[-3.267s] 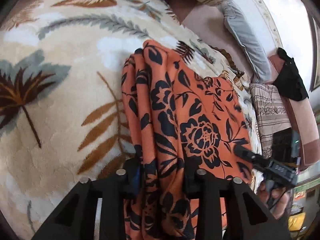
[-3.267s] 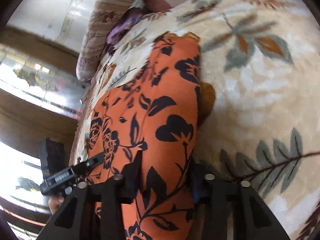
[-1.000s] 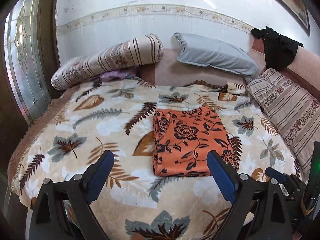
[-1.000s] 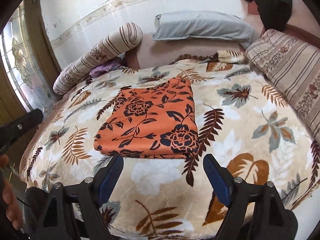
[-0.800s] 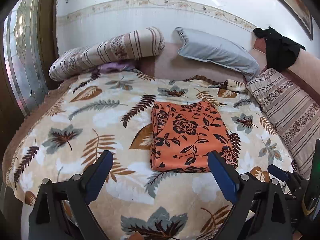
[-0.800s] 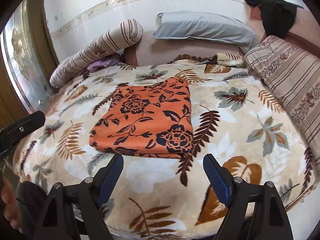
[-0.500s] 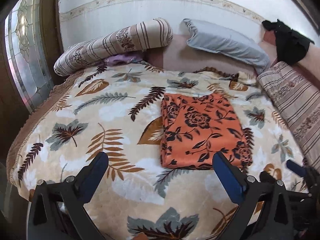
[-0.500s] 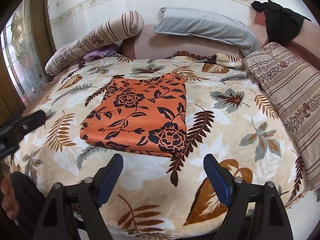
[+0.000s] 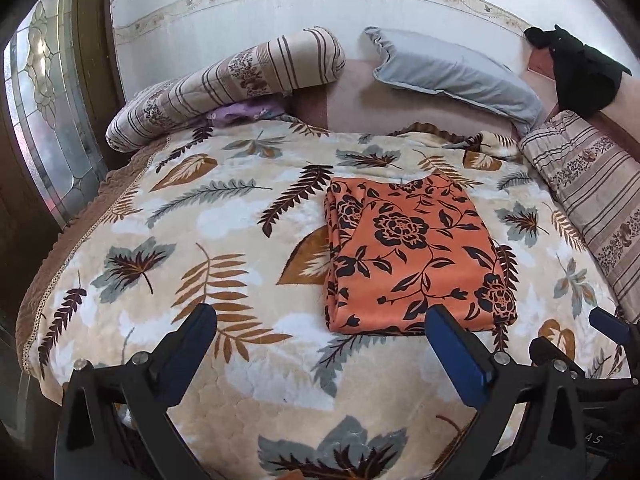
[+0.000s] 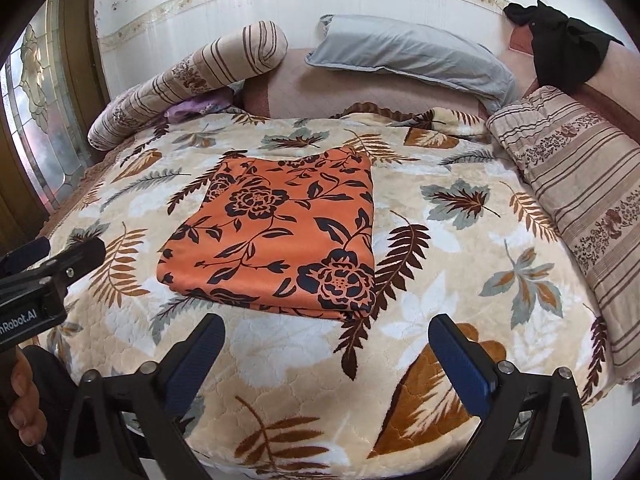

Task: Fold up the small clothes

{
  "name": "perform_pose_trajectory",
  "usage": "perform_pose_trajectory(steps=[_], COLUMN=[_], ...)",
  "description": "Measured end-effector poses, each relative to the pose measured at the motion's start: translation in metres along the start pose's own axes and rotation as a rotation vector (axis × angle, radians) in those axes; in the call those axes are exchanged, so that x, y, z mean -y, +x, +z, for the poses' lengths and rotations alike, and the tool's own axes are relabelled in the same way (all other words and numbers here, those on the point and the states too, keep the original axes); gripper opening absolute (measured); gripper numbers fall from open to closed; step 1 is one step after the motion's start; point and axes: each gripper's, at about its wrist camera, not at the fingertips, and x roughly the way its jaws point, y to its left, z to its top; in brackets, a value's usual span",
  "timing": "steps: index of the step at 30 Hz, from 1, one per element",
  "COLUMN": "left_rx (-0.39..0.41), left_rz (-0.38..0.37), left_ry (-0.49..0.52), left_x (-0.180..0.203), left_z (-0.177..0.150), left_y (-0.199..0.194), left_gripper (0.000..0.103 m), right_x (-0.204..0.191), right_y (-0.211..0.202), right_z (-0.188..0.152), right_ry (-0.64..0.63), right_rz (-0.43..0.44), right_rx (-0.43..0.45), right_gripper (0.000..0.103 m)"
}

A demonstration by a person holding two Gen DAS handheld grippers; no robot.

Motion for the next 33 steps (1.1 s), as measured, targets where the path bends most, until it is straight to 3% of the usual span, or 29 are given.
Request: perform_pose_trajectory(steps=[5, 33], left_rx=[0.000, 0.014], left_rz=[-0.001, -0.026], left_ry=[-0.029, 0.025], left_x=[-0.005, 0.007], left_z=[0.004, 0.012], left_y=[0.002, 0.000], left_gripper=[0.103, 0.103], right_x=[-0.001, 0.000], right_y=[-0.001, 0.000], right_z=[0.004, 0.013], right_ry=[0.005, 0.007], right_rz=[0.000, -0.023], right_rx=[0.009, 0.018], right_gripper=[0.103, 0.103])
